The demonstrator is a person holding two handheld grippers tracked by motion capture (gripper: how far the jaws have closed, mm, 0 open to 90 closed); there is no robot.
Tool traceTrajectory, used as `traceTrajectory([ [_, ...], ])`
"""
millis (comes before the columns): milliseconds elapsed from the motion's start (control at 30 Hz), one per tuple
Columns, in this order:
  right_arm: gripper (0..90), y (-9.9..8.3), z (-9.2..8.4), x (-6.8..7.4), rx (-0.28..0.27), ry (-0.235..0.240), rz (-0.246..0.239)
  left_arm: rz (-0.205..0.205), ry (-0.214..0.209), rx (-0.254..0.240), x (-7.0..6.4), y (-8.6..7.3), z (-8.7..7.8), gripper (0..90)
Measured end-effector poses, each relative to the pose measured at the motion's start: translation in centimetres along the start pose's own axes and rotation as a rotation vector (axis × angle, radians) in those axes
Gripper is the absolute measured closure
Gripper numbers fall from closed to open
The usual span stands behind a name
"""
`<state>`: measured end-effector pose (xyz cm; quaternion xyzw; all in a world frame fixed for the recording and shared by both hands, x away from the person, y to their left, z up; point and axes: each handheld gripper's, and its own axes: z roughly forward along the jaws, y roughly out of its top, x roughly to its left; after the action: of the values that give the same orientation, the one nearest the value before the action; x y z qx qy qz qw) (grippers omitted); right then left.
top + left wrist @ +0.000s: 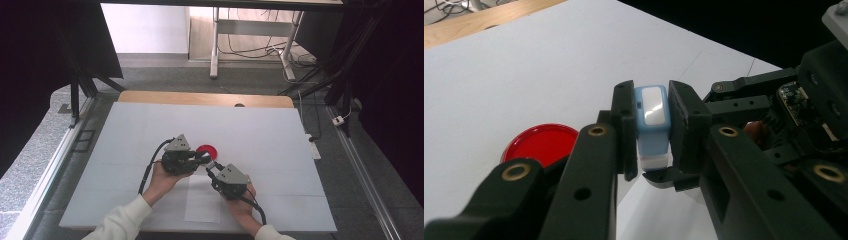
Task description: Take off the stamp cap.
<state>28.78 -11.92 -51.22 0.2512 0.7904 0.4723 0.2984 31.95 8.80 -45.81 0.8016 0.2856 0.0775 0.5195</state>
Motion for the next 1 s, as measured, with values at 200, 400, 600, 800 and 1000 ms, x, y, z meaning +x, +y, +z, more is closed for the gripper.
traceTrajectory([
  [200,66.3,0.1,0.0,0.0,0.013,-0.021,-0.099,-0.006,-0.007,0.003,0.0,0.0,0.0,75.1],
  [400,66.3,0.1,-0.1,-0.2,0.011,-0.002,-0.058,-0.008,-0.005,0.0,0.0,0.0,-0.1,75.0],
  [600,66.4,-0.8,0.1,-0.8,0.043,0.034,0.092,0.009,0.079,-0.078,0.4,0.5,-1.8,75.9],
  [800,66.3,-0.6,-0.1,-0.8,0.024,-0.003,0.011,-0.028,0.03,-0.072,1.0,0.5,-2.3,75.8],
  [1000,66.3,-0.8,-0.1,-0.8,0.032,0.003,-0.002,-0.019,0.027,-0.052,0.7,0.4,-1.8,75.8],
])
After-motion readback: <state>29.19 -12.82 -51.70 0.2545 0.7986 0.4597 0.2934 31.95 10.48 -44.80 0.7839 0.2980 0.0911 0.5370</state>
